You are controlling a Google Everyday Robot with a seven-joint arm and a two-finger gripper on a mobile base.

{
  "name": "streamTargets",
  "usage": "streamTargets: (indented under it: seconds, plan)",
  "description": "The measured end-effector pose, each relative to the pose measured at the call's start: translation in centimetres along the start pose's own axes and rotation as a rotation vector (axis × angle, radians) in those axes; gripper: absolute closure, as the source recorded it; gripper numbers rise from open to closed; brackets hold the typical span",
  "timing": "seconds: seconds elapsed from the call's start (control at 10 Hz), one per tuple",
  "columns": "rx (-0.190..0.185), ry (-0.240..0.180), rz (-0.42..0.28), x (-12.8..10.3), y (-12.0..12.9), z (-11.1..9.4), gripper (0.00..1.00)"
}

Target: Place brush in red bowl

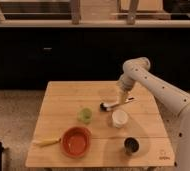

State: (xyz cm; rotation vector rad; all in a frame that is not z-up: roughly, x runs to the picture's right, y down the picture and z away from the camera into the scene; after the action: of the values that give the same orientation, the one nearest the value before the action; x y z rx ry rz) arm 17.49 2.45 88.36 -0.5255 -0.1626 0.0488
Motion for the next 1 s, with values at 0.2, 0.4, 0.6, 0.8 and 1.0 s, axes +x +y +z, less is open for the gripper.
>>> streamTargets:
  seconds: [0.2, 0.4, 0.6, 0.8, 1.0]
  plan:
    - [-0.039, 0.0, 0.008, 0.8, -0.1, 1.4, 0.2]
    - [-0.063, 0.002, 0.011, 1.2, -0.2, 2.5, 0.2]
    - [-0.089, 0.006, 0.014, 1.6, 0.1, 3.9, 0.2]
    - [-0.106, 0.014, 0.014, 1.9, 0.9, 5.1, 0.2]
    - [-0.085, 0.03, 0.031, 2.1, 1.5, 5.9, 0.2]
